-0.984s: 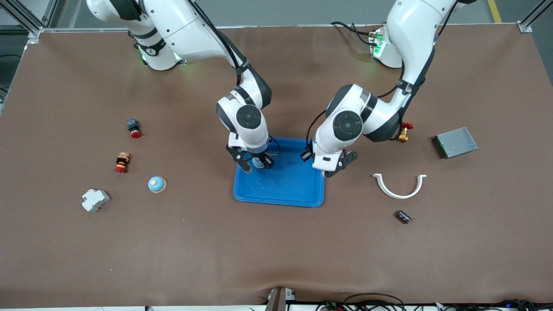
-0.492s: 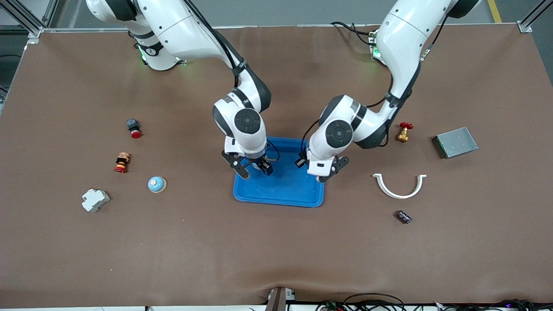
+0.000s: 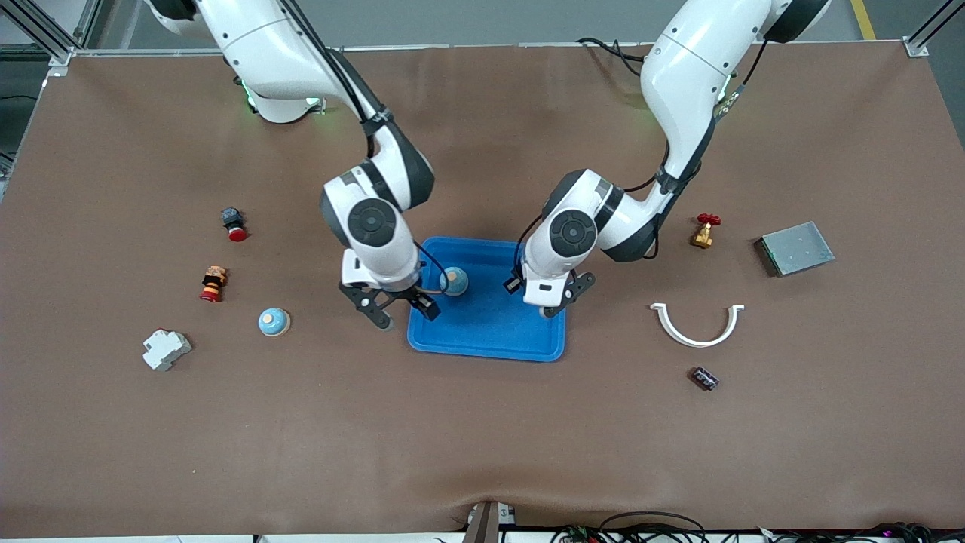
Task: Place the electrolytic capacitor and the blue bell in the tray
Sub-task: 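Release the bell in the tray with the right gripper while the left gripper approaches, then release the capacitor in the tray with the left gripper while the right gripper returns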
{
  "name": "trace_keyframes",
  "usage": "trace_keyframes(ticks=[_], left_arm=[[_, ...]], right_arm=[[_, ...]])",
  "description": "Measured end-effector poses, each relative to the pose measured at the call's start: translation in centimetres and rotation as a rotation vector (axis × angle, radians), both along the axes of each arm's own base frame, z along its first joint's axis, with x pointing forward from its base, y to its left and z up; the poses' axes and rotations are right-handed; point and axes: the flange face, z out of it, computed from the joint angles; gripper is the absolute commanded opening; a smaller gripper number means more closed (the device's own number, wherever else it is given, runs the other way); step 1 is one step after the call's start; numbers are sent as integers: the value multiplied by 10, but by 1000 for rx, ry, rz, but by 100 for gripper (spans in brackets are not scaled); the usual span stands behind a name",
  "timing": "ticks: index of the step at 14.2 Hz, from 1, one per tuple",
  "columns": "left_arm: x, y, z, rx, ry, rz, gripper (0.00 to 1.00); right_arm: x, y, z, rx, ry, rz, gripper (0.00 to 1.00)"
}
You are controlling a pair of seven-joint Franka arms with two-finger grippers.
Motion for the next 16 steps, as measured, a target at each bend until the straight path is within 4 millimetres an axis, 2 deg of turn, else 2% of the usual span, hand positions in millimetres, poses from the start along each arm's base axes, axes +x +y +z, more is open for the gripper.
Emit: trace_keyframes(ticks=[4, 8, 10, 11, 12, 13, 14, 15, 16], left_arm=[[1, 3, -4, 19, -11, -17, 0], [-1, 4, -16, 50, -17, -49, 0], [-3, 5, -25, 67, -16, -66, 7], [-3, 5, -29, 70, -13, -68, 16], [-3, 5, -28, 70, -13, -68, 48], [-3, 5, -28, 70, -13, -68, 73], [-3, 5, -29, 71, -12, -69, 90], [-4, 5, -31, 73, -8, -68, 100], [-4, 6, -34, 74, -5, -69, 100]], right_arm=[[-3, -87, 0, 1, -11, 110, 100], [-2, -173, -12, -12, 14, 202, 100], [0, -212, -22, -15, 12, 249, 100], [0, -229, -26, -17, 15, 273, 100], [1, -245, -29, -18, 18, 296, 100], [2, -259, -30, -19, 20, 318, 100], [4, -273, -30, -20, 20, 336, 100], [5, -285, -31, -21, 21, 349, 100], [6, -295, -30, -21, 20, 358, 100]])
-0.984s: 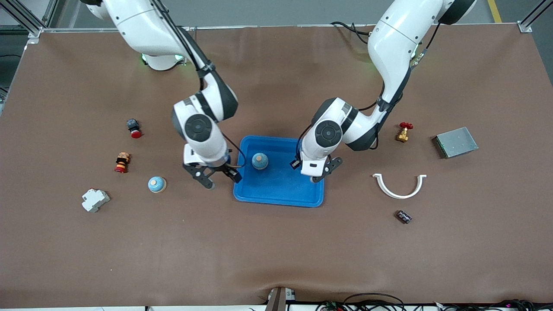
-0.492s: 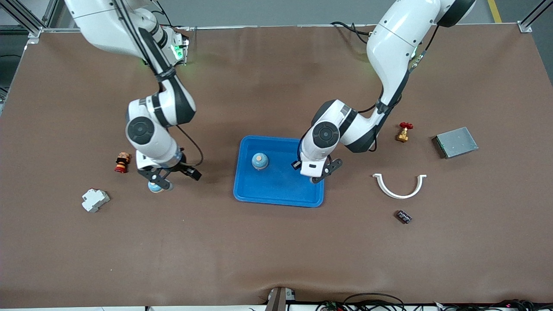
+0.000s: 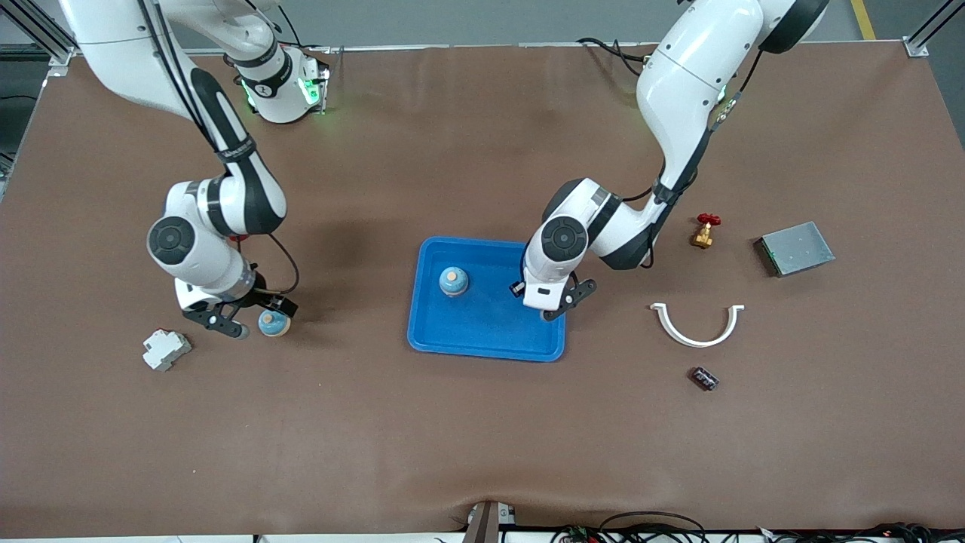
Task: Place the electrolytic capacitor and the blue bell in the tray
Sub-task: 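Release the capacitor in the tray with the left gripper while the right gripper returns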
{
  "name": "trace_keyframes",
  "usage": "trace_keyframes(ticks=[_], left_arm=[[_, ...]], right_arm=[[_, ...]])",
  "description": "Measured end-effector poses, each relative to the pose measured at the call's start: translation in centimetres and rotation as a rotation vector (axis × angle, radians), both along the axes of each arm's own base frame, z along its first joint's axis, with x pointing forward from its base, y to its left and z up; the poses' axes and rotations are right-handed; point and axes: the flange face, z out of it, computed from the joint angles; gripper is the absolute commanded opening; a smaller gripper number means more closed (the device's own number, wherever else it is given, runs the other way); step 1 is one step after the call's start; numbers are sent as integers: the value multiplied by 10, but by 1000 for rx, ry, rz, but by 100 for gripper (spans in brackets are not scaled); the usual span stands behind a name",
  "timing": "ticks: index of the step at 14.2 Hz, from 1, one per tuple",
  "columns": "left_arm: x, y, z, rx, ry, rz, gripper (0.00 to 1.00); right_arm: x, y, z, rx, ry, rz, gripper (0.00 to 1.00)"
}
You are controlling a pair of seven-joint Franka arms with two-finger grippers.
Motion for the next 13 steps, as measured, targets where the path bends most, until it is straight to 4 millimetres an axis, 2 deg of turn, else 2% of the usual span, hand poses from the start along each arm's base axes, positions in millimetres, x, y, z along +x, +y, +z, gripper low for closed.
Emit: trace_keyframes(ticks=[3, 6, 10, 12, 13], left_arm=[[1, 0, 0, 0, -1, 1, 100], [11, 4, 14, 2, -6, 9, 100], [21, 13, 61, 19, -8, 1, 100], [30, 29, 90, 24, -13, -39, 100], [38, 43, 103, 22, -19, -70, 100]], right_arm=[[4, -12, 1, 1, -24, 13, 100], [6, -17, -9, -1, -42, 15, 100], [9, -17, -30, -6, -40, 17, 100], [11, -14, -37, -4, -39, 20, 100], [11, -12, -39, -1, -40, 20, 100]])
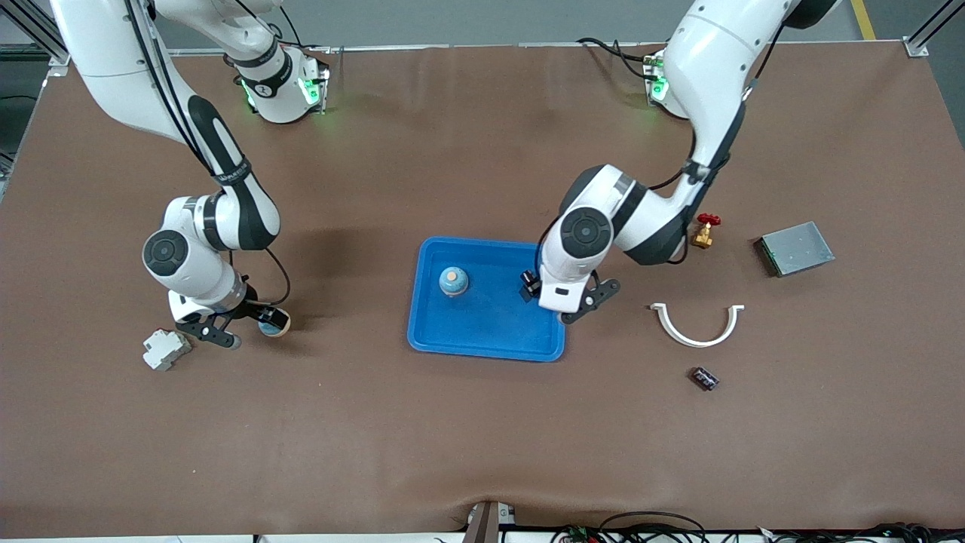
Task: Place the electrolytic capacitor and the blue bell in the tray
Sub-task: 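Release the capacitor in the tray with the left gripper while the right gripper returns, then grasp another bell with the right gripper while the left gripper reaches another capacitor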
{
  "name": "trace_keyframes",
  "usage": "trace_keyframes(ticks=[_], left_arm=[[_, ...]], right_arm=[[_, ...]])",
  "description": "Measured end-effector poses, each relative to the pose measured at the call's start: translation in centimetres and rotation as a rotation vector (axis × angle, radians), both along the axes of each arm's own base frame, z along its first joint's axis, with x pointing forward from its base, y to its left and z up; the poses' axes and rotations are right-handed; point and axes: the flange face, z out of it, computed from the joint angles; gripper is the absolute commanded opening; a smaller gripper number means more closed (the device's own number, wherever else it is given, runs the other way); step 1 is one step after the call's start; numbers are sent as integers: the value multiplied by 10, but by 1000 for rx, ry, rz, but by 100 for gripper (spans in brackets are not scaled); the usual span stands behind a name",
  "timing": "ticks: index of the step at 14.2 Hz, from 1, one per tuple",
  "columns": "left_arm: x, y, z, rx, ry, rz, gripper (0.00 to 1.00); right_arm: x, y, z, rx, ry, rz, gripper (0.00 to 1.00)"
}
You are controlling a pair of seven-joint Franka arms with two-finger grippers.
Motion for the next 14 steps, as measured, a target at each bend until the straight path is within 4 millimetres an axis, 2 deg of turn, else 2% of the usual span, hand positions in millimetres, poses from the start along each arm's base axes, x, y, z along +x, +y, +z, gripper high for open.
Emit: trace_keyframes(ticks=[2, 6, 7, 8, 9, 11, 14], left_arm=[[21, 39, 19, -11, -11, -83, 100], [63, 122, 32, -45, -41, -266, 100], [73, 141, 37, -48, -55, -313, 100], [83, 162, 41, -33, -74, -365, 100], [91, 181, 45, -1, -90, -413, 100], [101, 205, 45, 50, -106, -463, 100], [117, 217, 32, 53, -174, -461, 100]], right_arm=[[0, 5, -2, 11, 1, -7, 100], [-1, 15, -2, 24, 2, -4, 100], [-1, 16, -2, 24, 2, -2, 68], [-1, 17, -2, 25, 2, 0, 10], [-1, 17, -2, 25, 2, 1, 0], [-1, 18, -2, 25, 1, 2, 0], [1, 18, 0, 26, -3, 1, 0]])
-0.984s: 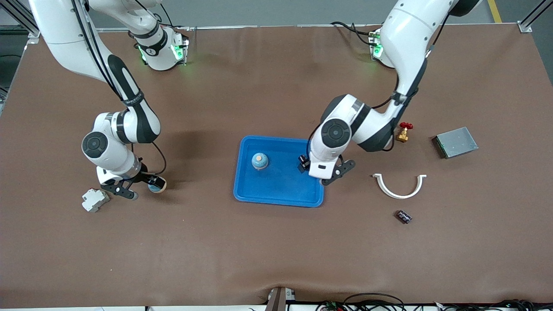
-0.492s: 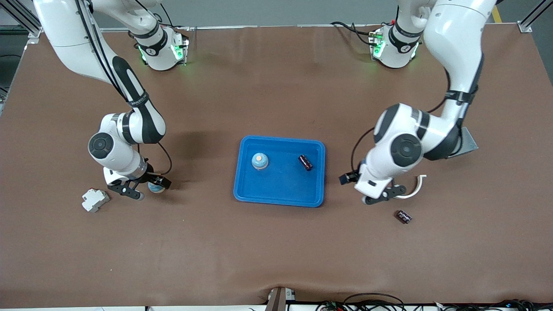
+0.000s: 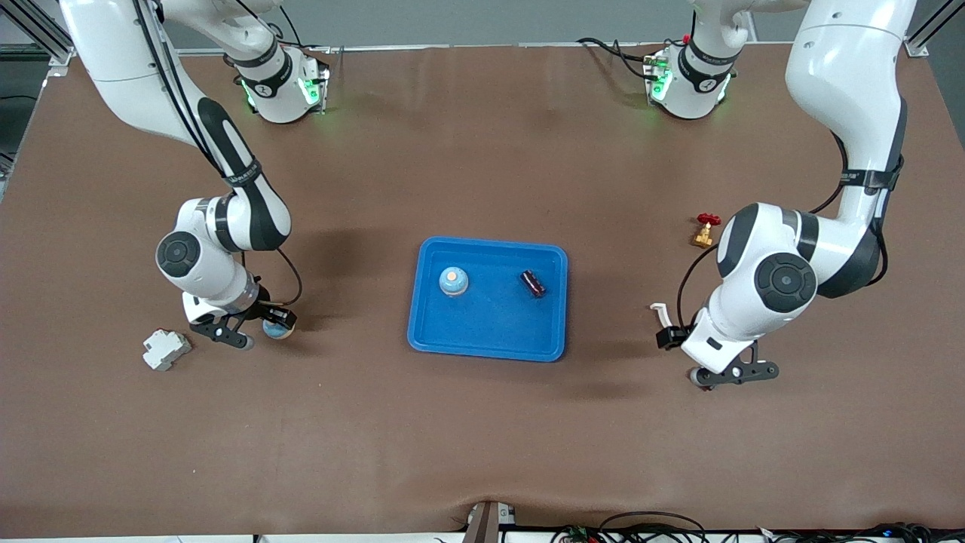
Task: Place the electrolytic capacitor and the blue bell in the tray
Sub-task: 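Grasp another bell with the right gripper while the left gripper reaches another capacitor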
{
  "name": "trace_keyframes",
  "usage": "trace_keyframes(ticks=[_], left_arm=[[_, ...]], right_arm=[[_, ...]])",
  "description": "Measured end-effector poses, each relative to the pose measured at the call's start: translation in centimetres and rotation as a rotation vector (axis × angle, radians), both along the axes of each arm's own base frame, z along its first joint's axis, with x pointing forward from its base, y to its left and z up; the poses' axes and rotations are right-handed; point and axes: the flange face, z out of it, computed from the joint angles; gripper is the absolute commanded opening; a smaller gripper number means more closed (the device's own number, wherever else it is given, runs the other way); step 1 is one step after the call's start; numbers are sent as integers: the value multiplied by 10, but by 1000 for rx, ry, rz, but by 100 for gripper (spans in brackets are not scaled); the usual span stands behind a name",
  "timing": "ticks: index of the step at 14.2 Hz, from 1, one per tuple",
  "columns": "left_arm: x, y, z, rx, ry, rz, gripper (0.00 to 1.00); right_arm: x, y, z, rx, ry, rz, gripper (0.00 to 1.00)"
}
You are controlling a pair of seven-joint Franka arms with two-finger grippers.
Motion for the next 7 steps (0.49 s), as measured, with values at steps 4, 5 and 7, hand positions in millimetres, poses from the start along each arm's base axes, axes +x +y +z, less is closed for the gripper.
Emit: trace_keyframes(ticks=[4, 5, 7], left_arm=[[21, 37, -37, -37, -62, 5, 100], [24, 42, -45, -40, -67, -8, 100], [26, 45, -54, -43, -72, -39, 100]], right_arm=[[11, 22, 18, 5, 80, -69, 0], [17, 41, 32, 5, 110, -104, 0], [28, 90, 67, 7, 122, -163, 0]])
